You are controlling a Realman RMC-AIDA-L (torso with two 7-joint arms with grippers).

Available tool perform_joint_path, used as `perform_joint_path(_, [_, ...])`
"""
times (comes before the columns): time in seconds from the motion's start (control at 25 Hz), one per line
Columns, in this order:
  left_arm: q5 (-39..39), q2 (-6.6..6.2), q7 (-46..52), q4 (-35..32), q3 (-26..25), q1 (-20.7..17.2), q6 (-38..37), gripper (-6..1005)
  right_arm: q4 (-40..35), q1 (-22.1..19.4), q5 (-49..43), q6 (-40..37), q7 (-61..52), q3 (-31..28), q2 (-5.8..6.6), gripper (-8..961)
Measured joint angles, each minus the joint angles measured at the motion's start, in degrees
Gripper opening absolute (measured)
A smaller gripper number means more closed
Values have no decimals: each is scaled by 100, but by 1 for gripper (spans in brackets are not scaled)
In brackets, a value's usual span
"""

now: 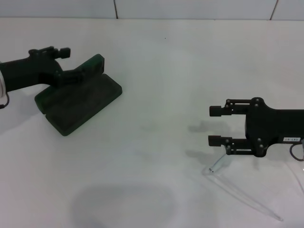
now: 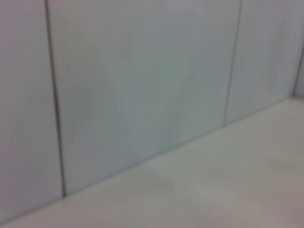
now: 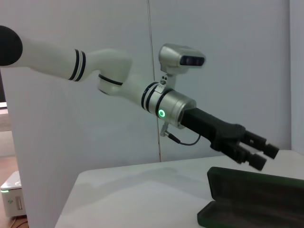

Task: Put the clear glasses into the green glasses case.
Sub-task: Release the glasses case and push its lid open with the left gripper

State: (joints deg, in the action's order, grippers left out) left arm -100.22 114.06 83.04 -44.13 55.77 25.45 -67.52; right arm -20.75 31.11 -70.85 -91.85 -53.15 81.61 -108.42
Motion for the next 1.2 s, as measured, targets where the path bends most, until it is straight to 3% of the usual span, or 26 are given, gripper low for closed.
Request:
perform_joint_path(0.28, [-986, 129, 629, -220, 0, 73, 216, 759, 0, 14, 0, 0, 11, 5, -25, 657])
perform_joint_path(1.04, [-1273, 189, 645, -227, -5, 88, 548, 712, -61, 56, -6, 1, -14, 4, -90, 656])
perform_joint_path(1.2, [-1305, 204, 646, -232, -5, 92, 620, 518, -61, 43, -18, 6, 0, 9, -94, 656])
